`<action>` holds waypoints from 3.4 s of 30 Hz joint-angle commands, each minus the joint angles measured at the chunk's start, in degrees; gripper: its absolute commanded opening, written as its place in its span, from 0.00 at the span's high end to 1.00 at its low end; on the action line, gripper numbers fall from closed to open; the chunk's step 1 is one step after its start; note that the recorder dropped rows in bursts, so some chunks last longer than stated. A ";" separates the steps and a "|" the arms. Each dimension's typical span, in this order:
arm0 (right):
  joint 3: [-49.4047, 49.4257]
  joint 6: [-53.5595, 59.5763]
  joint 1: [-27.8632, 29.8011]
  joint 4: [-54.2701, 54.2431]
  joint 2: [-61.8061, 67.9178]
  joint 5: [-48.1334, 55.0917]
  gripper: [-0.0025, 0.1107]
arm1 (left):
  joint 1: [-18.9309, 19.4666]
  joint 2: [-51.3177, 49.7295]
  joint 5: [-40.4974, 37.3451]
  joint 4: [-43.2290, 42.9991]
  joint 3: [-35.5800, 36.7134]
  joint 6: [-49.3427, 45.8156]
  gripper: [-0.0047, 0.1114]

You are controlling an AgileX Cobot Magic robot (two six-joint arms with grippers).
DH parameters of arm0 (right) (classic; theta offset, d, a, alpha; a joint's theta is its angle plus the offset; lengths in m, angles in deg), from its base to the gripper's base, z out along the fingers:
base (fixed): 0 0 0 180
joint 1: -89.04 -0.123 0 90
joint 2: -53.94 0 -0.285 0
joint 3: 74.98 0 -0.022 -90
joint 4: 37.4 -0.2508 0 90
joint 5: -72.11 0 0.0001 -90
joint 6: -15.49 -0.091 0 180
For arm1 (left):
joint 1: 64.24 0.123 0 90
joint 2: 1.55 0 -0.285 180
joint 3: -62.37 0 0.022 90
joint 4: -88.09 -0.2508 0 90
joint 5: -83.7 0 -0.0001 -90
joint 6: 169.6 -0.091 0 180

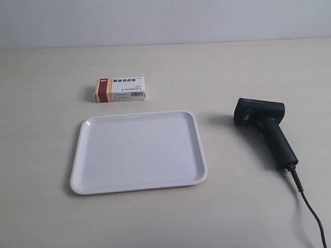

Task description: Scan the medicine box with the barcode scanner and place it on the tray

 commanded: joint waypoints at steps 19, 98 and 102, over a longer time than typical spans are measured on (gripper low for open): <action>0.27 -6.42 0.24 -2.96 -0.36 -6.92 0.98 | -8.36 -56.84 4.04 -2.34 -38.93 -6.31 0.96; -18.54 -1.63 -12.30 -6.94 55.87 -10.80 0.95 | -23.71 -113.38 -52.13 19.55 -83.27 -83.50 0.94; -24.81 0.32 -15.61 -6.80 73.51 -11.47 0.74 | -27.55 -110.66 -42.85 16.15 -77.36 -78.10 0.94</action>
